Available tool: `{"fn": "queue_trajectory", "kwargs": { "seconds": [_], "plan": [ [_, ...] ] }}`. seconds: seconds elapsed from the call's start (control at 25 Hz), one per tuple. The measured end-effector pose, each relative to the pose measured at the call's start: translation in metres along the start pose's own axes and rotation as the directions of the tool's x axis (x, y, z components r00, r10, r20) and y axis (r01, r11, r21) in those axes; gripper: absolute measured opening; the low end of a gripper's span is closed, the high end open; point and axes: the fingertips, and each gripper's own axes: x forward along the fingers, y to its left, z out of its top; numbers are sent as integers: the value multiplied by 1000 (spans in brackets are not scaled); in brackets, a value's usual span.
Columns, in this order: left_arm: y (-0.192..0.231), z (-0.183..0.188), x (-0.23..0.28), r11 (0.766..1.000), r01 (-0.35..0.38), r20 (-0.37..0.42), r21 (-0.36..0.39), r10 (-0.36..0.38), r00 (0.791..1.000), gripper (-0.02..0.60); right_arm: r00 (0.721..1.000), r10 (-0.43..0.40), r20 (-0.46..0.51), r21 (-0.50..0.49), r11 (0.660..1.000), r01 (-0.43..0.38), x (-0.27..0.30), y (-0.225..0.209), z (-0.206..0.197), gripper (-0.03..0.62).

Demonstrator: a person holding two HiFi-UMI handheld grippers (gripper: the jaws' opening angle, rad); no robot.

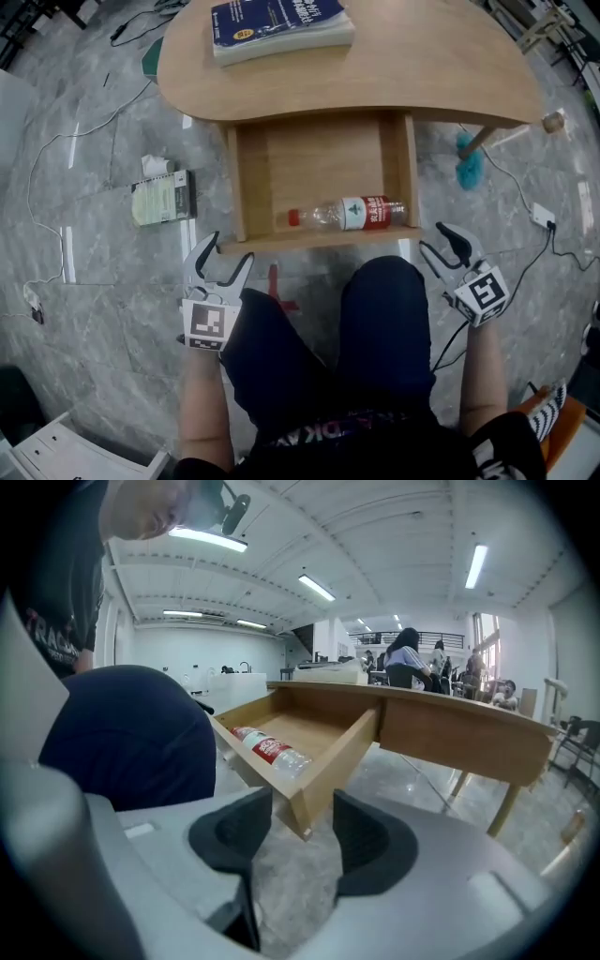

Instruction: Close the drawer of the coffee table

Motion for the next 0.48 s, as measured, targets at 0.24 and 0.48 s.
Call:
{"fn": "queue_trajectory", "kwargs": {
  "seconds": [0.24,0.48],
  "plan": [
    [-8,7,10,997,46,-17,60,-46,999,308,998,21,-58,-101,995,-26,27,19,-7,195],
    [-9,5,14,995,98,1,31,-98,995,325,999,-3,-38,-59,998,1,36,19,-5,204]
  ]
}}
